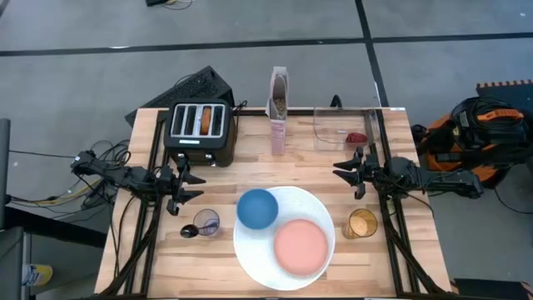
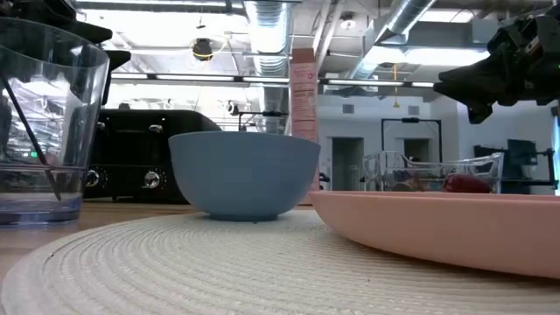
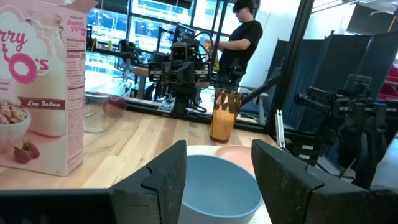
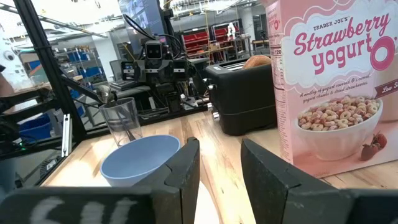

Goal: Arrange a breakfast setting

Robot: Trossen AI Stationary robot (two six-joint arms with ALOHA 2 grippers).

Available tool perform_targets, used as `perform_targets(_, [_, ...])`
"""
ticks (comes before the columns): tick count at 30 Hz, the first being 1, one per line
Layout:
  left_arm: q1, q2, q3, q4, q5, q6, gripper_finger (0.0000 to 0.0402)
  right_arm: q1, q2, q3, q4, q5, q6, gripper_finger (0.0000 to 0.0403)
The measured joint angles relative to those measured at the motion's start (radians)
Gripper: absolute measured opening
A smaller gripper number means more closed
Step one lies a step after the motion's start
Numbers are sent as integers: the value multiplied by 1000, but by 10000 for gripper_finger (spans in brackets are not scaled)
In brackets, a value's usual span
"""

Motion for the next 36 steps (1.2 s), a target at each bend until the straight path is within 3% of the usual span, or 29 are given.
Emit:
perform_targets(20, [0,0,0,0,-1,17,169,0,0,0,0,0,0,139])
perform_targets(24, [0,2,0,4,-69,41,169,0,0,0,0,0,0,139])
perform_targets(26, [0,3,0,6,-112,-19,169,0,0,0,0,0,0,139])
perform_targets(30, [0,5,4,2,-224,-97,169,0,0,0,0,0,0,139])
perform_targets(36, [0,64,59,11,-411,-67,195,0,0,0,0,0,0,139])
